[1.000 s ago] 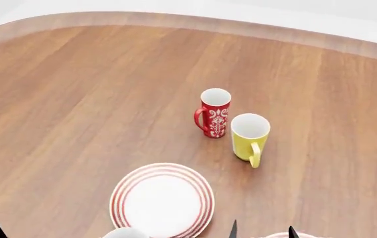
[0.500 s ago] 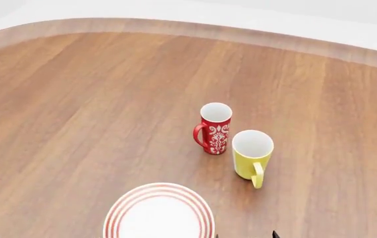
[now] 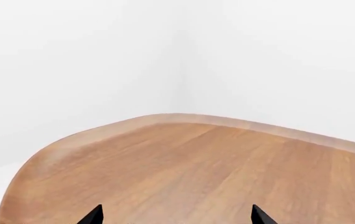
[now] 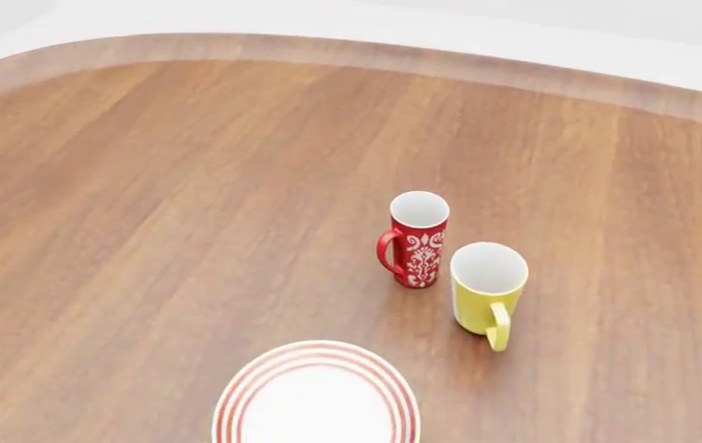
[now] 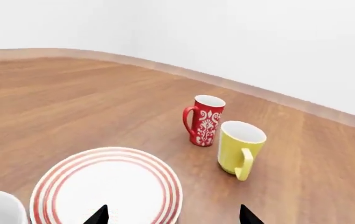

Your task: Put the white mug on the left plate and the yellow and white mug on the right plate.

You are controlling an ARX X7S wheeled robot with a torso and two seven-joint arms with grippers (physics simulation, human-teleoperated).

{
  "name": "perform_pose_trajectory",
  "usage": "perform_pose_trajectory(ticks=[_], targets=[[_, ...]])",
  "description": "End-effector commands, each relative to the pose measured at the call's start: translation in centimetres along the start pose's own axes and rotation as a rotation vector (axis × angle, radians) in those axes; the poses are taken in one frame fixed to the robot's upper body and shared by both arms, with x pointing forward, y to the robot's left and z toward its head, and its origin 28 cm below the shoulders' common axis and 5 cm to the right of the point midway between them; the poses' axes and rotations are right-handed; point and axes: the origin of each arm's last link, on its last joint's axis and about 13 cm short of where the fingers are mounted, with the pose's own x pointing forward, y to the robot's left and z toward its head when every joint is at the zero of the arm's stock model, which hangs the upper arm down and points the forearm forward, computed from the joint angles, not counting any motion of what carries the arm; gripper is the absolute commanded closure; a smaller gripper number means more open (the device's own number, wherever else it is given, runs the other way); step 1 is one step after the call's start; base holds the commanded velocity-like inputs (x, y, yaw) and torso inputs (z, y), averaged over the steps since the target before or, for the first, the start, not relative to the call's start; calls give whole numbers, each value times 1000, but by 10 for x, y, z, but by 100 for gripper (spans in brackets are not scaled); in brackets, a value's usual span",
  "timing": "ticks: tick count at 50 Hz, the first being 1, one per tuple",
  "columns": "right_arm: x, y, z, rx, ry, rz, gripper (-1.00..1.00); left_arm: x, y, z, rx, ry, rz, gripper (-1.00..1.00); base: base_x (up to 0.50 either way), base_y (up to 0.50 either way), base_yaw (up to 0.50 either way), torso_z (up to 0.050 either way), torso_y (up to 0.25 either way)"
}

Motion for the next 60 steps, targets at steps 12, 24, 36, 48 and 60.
perform_pose_trajectory(ticks=[12, 24, 36, 48, 60], targets=[[-41, -22, -1, -121, 138, 173, -100, -6, 5, 1, -14, -20, 7, -100, 0, 0, 0, 0, 0], [-51, -24, 13, -115, 142, 207, -100, -2, 8, 1, -13, -20, 7, -100, 0, 0, 0, 0, 0], [-47, -21, 16, -137, 172, 251, -100, -1, 9, 1, -13, -20, 8, -100, 0, 0, 0, 0, 0], [-40, -21, 15, -144, 210, 317, -100, -1, 7, 1, -12, -15, 6, -100, 0, 0, 0, 0, 0], [-30, -24, 12, -177, 242, 342, -100, -3, 6, 2, -12, -18, 6, -100, 0, 0, 0, 0, 0]])
